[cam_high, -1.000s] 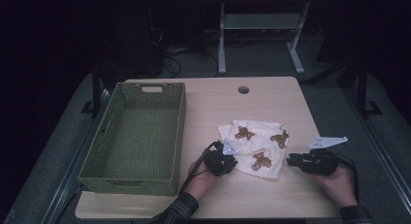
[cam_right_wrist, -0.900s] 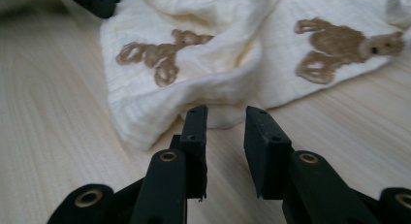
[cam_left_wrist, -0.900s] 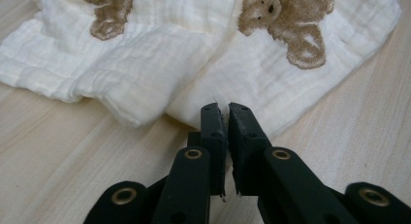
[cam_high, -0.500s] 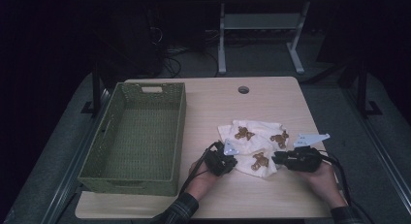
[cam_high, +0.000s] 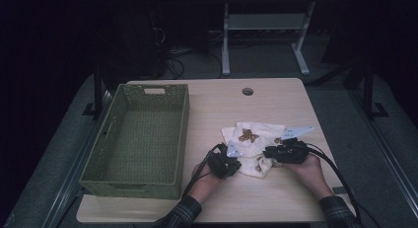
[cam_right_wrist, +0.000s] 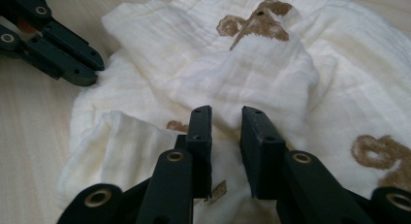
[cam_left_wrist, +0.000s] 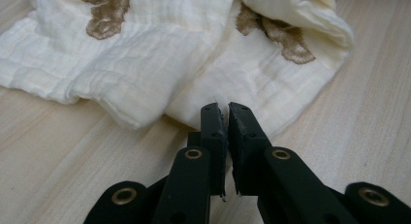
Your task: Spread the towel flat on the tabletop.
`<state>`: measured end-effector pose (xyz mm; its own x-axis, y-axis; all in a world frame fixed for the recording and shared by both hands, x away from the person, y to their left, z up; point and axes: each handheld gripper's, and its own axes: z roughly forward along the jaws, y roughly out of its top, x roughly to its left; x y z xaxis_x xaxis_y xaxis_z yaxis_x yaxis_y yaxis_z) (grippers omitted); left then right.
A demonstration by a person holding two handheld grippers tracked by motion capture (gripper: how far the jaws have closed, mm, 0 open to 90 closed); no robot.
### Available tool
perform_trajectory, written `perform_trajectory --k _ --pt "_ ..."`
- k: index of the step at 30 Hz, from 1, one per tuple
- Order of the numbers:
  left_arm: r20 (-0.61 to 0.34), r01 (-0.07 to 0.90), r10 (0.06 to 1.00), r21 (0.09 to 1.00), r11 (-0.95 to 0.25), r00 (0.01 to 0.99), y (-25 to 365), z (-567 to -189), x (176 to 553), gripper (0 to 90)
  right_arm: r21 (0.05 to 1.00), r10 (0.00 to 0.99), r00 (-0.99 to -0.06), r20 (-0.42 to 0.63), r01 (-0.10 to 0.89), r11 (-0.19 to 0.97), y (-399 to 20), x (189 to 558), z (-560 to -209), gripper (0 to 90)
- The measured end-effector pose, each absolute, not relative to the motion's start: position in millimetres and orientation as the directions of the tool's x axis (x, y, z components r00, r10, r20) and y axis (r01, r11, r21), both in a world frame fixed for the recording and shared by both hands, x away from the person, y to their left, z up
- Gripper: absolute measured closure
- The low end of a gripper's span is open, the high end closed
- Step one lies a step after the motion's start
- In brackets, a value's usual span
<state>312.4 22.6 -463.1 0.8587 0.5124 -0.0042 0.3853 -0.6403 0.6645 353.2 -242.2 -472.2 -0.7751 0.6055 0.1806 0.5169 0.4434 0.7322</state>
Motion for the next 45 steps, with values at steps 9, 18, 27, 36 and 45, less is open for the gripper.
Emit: perform_trajectory --k 9,18,27,36,45 --pt "-0.027 0.397 0.511 0.665 -0.632 0.859 24.4 -463.4 314.6 84.4 0.747 0.607 -0.783 0.132 0.481 0.458 -244.1 342.4 -456.9 71.5" --pt "-0.030 0.400 0.512 0.664 -0.631 0.858 24.6 -463.4 315.0 84.2 0.760 0.629 -0.769 0.115 0.476 0.442 -270.9 308.1 -447.0 72.8" --pt "-0.030 0.400 0.512 0.664 -0.632 0.858 24.7 -463.4 315.0 84.2 0.719 0.652 -0.748 0.128 0.522 0.459 -291.8 292.6 -457.0 77.6" --pt "-0.034 0.403 0.513 0.664 -0.630 0.858 24.8 -463.4 315.3 84.3 0.704 0.623 -0.771 0.133 0.515 0.488 -275.5 296.3 -464.0 75.7" --pt "-0.061 0.430 0.542 0.685 -0.588 0.838 32.4 -450.9 315.9 88.3 0.696 0.653 -0.752 0.089 0.516 0.500 -282.3 299.5 -461.2 87.4"
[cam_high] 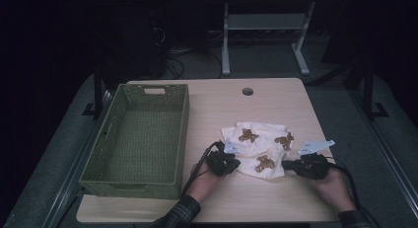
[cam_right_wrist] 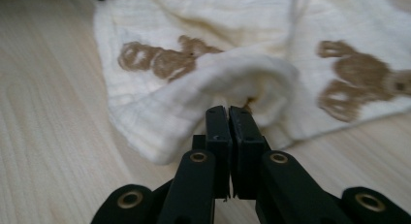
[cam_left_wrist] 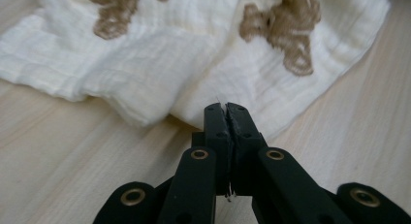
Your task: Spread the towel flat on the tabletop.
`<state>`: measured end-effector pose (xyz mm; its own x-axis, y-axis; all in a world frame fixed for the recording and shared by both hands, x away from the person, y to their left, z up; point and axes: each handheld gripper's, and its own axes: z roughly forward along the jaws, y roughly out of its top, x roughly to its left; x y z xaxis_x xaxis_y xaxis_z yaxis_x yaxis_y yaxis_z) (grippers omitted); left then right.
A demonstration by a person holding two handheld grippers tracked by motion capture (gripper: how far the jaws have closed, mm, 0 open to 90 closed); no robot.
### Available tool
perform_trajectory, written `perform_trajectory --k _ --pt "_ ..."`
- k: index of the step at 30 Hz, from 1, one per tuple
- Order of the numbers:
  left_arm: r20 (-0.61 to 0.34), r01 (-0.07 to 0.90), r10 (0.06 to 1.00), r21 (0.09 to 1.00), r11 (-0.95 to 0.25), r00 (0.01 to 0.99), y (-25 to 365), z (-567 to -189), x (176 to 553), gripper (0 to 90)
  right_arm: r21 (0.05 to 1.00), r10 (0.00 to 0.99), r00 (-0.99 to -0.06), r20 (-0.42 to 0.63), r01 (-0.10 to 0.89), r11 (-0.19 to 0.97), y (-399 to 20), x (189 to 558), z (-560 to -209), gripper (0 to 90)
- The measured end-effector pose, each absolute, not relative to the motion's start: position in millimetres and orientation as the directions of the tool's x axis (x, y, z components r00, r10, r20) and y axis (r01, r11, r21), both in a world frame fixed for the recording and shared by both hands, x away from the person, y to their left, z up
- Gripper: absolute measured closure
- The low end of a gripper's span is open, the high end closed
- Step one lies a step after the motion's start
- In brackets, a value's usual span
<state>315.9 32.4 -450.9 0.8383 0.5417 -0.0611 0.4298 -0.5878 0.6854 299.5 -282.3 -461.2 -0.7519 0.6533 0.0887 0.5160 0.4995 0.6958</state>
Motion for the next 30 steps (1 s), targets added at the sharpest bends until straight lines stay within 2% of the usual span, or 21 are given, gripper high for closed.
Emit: perform_trajectory --k 8,15,24,27,30 --pt "-0.037 0.449 0.628 0.732 -0.513 0.777 50.0 -423.4 303.2 88.4 0.745 0.712 -0.694 0.108 0.531 0.404 -323.3 294.5 -445.4 87.4" --pt "0.022 0.445 0.674 0.736 -0.510 0.738 56.7 -414.8 293.1 88.4 0.780 0.731 -0.675 0.099 0.508 0.364 -350.6 288.1 -436.8 87.6" --pt "0.016 0.500 0.714 0.702 -0.507 0.700 59.5 -433.3 312.7 88.3 0.748 0.736 -0.671 0.083 0.530 0.399 -339.6 317.7 -448.5 86.7" --pt "0.011 0.502 0.709 0.699 -0.510 0.705 58.2 -435.0 313.1 88.3 0.723 0.738 -0.671 0.071 0.545 0.425 -333.3 323.7 -456.2 80.5" --pt "0.008 0.502 0.708 0.699 -0.509 0.706 58.9 -435.3 312.5 88.2 0.756 0.728 -0.681 0.077 0.516 0.403 -333.5 313.6 -445.5 74.4"
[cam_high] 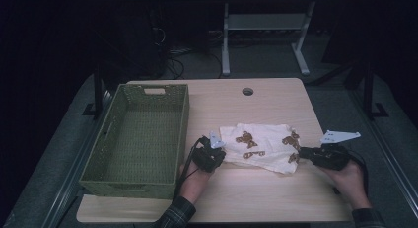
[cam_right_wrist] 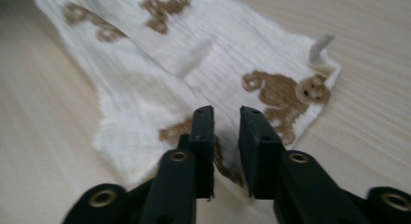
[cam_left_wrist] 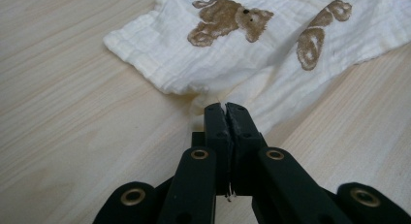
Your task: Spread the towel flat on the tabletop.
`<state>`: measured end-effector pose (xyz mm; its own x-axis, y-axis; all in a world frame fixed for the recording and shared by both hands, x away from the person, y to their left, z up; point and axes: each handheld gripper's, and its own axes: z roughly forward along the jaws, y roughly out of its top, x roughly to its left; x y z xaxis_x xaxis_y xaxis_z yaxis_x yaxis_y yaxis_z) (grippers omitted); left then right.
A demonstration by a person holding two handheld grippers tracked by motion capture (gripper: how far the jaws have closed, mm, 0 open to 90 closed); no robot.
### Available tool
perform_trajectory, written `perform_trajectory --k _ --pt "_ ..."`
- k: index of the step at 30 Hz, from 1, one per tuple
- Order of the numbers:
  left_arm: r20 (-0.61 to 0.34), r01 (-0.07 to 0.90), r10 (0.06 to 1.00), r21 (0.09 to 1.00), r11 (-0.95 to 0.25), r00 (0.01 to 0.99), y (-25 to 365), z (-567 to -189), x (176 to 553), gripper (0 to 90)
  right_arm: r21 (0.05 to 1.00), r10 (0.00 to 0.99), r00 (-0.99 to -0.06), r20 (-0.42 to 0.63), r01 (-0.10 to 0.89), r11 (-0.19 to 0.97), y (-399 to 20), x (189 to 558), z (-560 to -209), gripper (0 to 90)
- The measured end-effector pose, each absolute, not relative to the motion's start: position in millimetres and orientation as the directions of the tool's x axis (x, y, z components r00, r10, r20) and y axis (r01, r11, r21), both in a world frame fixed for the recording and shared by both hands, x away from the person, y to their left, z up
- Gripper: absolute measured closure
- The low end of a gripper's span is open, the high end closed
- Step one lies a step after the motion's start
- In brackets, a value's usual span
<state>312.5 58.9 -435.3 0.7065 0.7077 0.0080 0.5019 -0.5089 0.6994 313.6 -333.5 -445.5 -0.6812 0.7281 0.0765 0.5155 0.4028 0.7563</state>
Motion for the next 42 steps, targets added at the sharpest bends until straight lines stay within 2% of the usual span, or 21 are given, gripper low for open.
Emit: perform_trajectory --k 3,7,14,16,17,18,20,28,34,38,42 --pt "0.005 0.503 0.706 0.698 -0.510 0.708 58.8 -435.8 312.7 88.2 0.772 0.698 -0.708 0.108 0.502 0.390 -329.2 296.9 -438.7 73.1" --pt "-0.002 0.506 0.705 0.699 -0.506 0.709 58.4 -436.1 312.7 88.2 0.758 0.660 -0.744 0.110 0.492 0.429 -315.6 282.5 -441.6 72.6" --pt "-0.006 0.506 0.704 0.699 -0.505 0.710 58.3 -436.4 312.8 88.0 0.697 0.610 -0.784 0.115 0.501 0.513 -292.4 286.5 -460.7 69.6" --pt "-0.008 0.506 0.703 0.700 -0.503 0.711 58.1 -436.5 312.9 88.0 0.680 0.607 -0.786 0.120 0.510 0.526 -288.7 287.8 -464.0 72.6" --pt "-0.009 0.506 0.703 0.700 -0.504 0.711 58.2 -436.4 313.0 88.0 0.671 0.604 -0.789 0.116 0.510 0.538 -287.2 288.5 -465.8 80.4" --pt "-0.013 0.507 0.702 0.701 -0.501 0.712 58.4 -436.1 313.0 88.0 0.669 0.601 -0.792 0.108 0.505 0.545 -287.0 288.8 -466.3 83.3" --pt "-0.021 0.507 0.699 0.704 -0.498 0.715 59.4 -433.8 311.8 88.0 0.671 0.604 -0.789 0.115 0.509 0.538 -288.5 289.0 -464.6 85.7" --pt "-0.060 0.494 0.675 0.729 -0.473 0.735 60.8 -411.4 283.9 88.0 0.717 0.578 -0.803 0.146 0.489 0.497 -311.0 277.7 -449.6 85.9" --pt "-0.100 0.515 0.644 0.697 -0.498 0.758 63.3 -416.7 256.5 87.8 0.733 0.561 -0.808 0.180 0.490 0.472 -330.2 259.8 -448.3 86.0" --pt "-0.103 0.516 0.627 0.678 -0.524 0.772 61.9 -423.8 243.2 86.8 0.726 0.528 -0.829 0.185 0.477 0.495 -331.7 249.6 -450.5 85.4" --pt "-0.076 0.501 0.636 0.691 -0.521 0.768 61.3 -423.4 246.2 75.6 0.738 0.531 -0.828 0.180 0.471 0.483 -332.8 248.6 -450.3 74.3"
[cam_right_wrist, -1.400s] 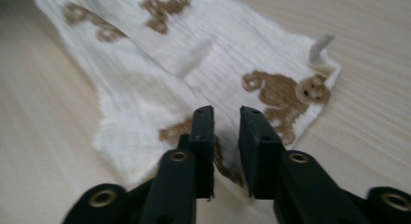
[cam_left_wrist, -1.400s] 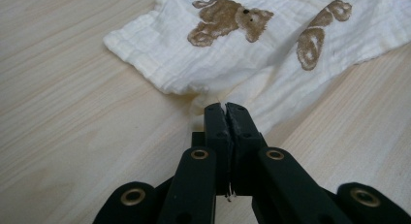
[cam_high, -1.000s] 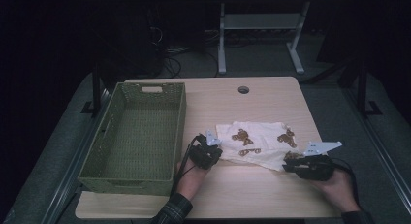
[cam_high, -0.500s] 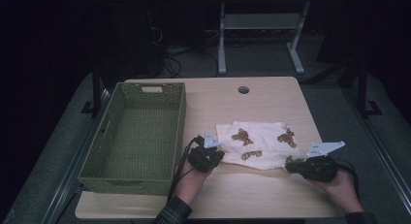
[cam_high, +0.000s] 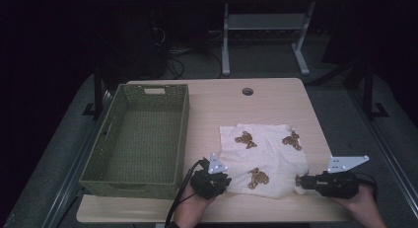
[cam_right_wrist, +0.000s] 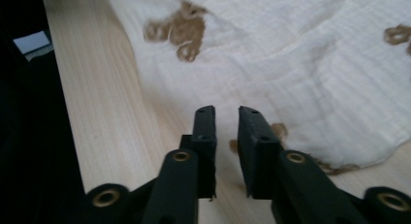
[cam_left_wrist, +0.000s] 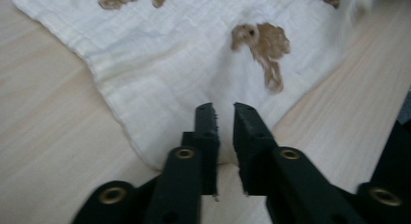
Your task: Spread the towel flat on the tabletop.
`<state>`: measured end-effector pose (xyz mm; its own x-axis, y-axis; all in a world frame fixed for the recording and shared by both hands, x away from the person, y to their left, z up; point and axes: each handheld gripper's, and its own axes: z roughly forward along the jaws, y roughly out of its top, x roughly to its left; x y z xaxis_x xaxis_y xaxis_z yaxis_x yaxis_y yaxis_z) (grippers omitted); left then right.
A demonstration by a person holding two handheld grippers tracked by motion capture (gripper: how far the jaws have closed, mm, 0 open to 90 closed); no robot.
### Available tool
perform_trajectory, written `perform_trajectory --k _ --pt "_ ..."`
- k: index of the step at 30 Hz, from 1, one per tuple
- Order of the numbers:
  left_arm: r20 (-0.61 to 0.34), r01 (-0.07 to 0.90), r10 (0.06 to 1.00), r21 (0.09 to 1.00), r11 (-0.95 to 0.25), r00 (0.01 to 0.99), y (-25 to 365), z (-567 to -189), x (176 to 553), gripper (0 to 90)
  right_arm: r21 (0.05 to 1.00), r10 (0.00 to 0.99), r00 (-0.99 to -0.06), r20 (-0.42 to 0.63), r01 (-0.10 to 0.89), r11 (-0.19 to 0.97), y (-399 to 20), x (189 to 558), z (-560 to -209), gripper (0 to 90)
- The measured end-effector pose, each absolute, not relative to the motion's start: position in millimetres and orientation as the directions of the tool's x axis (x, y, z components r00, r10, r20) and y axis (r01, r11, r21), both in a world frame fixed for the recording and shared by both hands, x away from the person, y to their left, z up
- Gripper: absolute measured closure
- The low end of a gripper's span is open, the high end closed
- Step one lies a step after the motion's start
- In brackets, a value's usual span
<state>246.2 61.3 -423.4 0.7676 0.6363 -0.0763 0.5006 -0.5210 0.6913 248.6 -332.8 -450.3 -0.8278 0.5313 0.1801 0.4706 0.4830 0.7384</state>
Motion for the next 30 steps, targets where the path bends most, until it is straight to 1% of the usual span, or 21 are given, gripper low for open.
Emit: perform_trajectory --k 1,3,8,9,12,14,16,18,28,30 --pt "-0.074 0.501 0.640 0.692 -0.520 0.765 61.2 -423.5 247.9 72.5 0.744 0.537 -0.825 0.177 0.470 0.476 -333.8 251.5 -448.6 72.2" --pt "-0.068 0.502 0.645 0.691 -0.520 0.761 60.1 -425.7 253.0 68.9 0.748 0.546 -0.820 0.171 0.469 0.470 -334.3 255.7 -447.9 71.8" --pt "-0.052 0.509 0.654 0.676 -0.533 0.755 55.5 -431.9 267.3 67.1 0.738 0.574 -0.802 0.164 0.486 0.468 -332.5 268.4 -449.0 71.1" --pt "-0.048 0.508 0.651 0.671 -0.540 0.757 54.7 -432.4 269.2 68.1 0.735 0.576 -0.800 0.166 0.490 0.468 -331.4 270.5 -449.4 71.0" --pt "-0.034 0.512 0.646 0.641 -0.571 0.763 51.1 -439.6 276.8 75.1 0.730 0.575 -0.800 0.169 0.494 0.473 -327.9 272.0 -450.7 71.0" --pt "-0.050 0.525 0.635 0.614 -0.589 0.771 47.1 -447.4 280.6 79.3 0.726 0.576 -0.801 0.163 0.493 0.480 -326.7 272.2 -452.1 70.9" --pt "-0.048 0.521 0.616 0.587 -0.620 0.787 42.6 -454.0 283.0 81.2 0.725 0.579 -0.800 0.157 0.491 0.483 -326.8 272.3 -452.9 70.8" --pt "-0.041 0.510 0.606 0.586 -0.630 0.795 39.4 -455.6 283.6 82.6 0.728 0.580 -0.800 0.154 0.489 0.481 -327.7 272.6 -453.1 70.8" --pt "-0.033 0.453 0.555 0.619 -0.642 0.831 9.6 -459.4 299.2 82.8 0.729 0.608 -0.780 0.147 0.501 0.467 -327.9 276.1 -453.4 70.0" --pt "-0.034 0.456 0.559 0.621 -0.637 0.828 8.6 -458.1 301.8 80.3 0.737 0.613 -0.778 0.136 0.493 0.463 -328.3 279.8 -452.5 70.0"
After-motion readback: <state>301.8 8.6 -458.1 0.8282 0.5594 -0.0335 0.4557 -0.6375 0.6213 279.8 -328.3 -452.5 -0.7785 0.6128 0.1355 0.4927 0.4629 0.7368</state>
